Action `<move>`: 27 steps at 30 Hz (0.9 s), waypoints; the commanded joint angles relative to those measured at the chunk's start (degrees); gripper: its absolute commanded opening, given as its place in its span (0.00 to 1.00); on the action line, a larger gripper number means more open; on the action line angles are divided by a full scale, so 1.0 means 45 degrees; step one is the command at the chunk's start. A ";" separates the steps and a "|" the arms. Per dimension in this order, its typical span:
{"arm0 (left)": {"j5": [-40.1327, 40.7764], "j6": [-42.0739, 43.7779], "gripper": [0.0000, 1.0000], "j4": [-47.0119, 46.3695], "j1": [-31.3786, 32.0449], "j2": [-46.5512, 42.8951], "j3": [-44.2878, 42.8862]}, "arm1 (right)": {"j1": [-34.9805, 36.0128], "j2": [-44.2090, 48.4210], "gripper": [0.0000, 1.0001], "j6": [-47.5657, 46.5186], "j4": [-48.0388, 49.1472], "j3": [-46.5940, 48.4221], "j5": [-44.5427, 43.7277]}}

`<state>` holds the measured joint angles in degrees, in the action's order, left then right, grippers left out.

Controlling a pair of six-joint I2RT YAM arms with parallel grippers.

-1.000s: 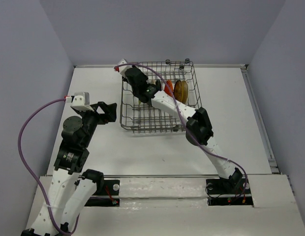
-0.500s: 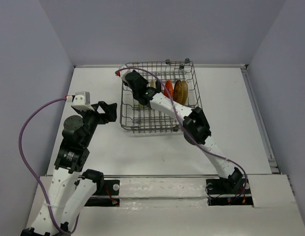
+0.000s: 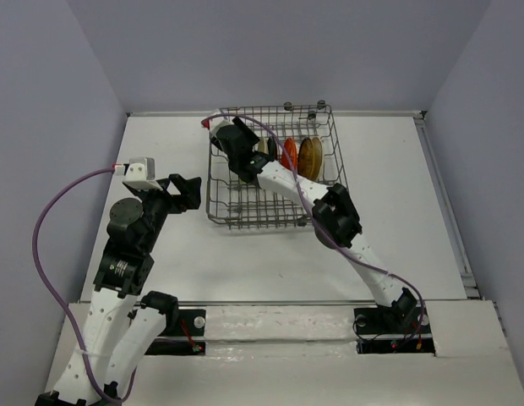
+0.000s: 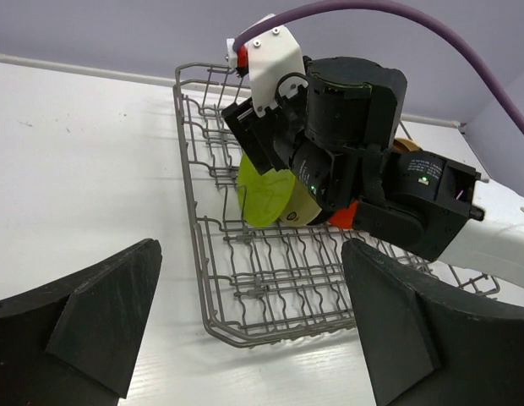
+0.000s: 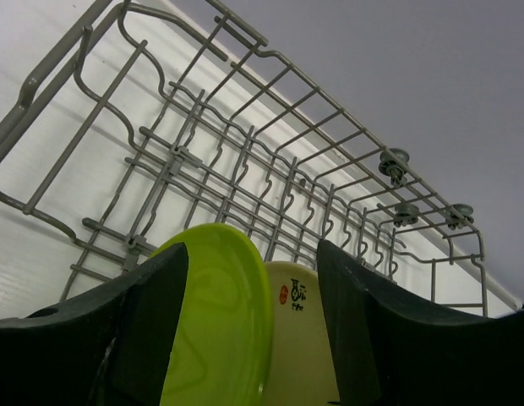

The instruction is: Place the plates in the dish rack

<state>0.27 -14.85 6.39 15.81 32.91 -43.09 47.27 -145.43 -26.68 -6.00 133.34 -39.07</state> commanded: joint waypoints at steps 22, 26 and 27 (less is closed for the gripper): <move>-0.0587 0.0273 0.99 -0.1069 0.0001 -0.0222 0.0396 | -0.0035 1.2381 1.00 0.6548 0.0531 -0.9195 0.2764; -0.0822 0.0273 0.99 -0.1264 -0.0037 -0.0437 0.0455 | -0.0035 1.5241 1.00 0.6982 0.0903 -1.1716 0.1751; -0.0919 0.0312 0.99 -0.1303 -0.0038 -0.0592 0.0474 | -0.0035 1.5691 1.00 0.7002 0.0962 -1.2127 0.1555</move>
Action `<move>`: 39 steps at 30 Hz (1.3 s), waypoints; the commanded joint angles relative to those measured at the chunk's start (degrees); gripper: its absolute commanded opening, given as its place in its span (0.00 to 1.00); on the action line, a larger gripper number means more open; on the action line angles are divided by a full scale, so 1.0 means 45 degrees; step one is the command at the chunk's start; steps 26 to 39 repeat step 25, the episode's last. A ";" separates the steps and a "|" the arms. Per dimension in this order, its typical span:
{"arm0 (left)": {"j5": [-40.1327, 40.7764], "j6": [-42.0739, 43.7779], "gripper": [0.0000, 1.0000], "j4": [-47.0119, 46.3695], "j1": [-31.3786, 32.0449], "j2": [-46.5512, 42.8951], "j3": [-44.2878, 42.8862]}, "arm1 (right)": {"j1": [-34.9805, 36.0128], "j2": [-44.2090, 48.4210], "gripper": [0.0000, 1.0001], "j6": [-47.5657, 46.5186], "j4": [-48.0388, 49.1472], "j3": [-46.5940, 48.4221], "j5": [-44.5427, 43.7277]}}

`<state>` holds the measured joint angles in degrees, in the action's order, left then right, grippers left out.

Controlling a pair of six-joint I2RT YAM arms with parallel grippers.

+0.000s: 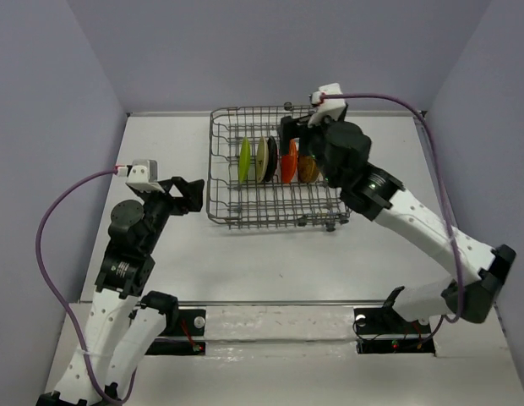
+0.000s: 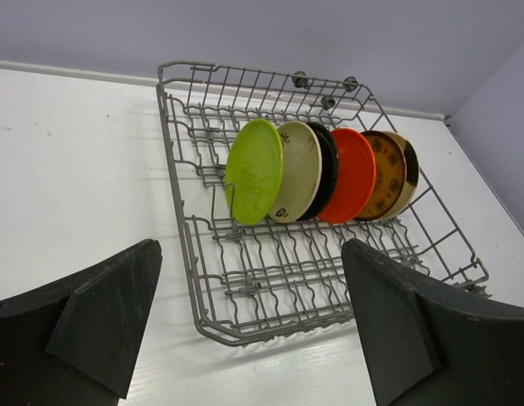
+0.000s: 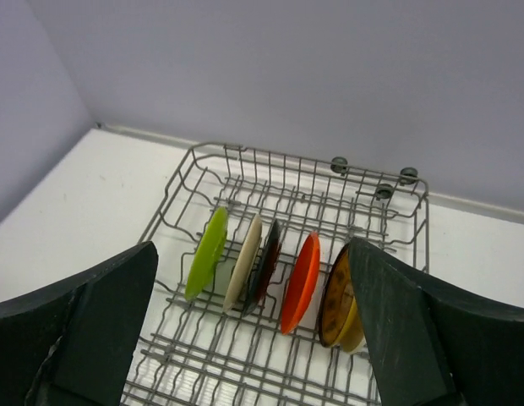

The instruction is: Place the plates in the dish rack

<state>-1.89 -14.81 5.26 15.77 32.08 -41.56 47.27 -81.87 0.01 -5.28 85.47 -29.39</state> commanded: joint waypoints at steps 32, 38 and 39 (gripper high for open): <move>-0.0517 0.0478 0.99 -0.1871 -0.0399 -0.1445 0.0603 | -0.0035 0.6454 1.00 -0.0237 0.5313 -0.7217 -0.2142; -0.0517 0.0478 0.99 -0.1871 -0.0399 -0.1445 0.0603 | -0.0035 0.6454 1.00 -0.0237 0.5313 -0.7217 -0.2142; -0.0517 0.0478 0.99 -0.1871 -0.0399 -0.1445 0.0603 | -0.0035 0.6454 1.00 -0.0237 0.5313 -0.7217 -0.2142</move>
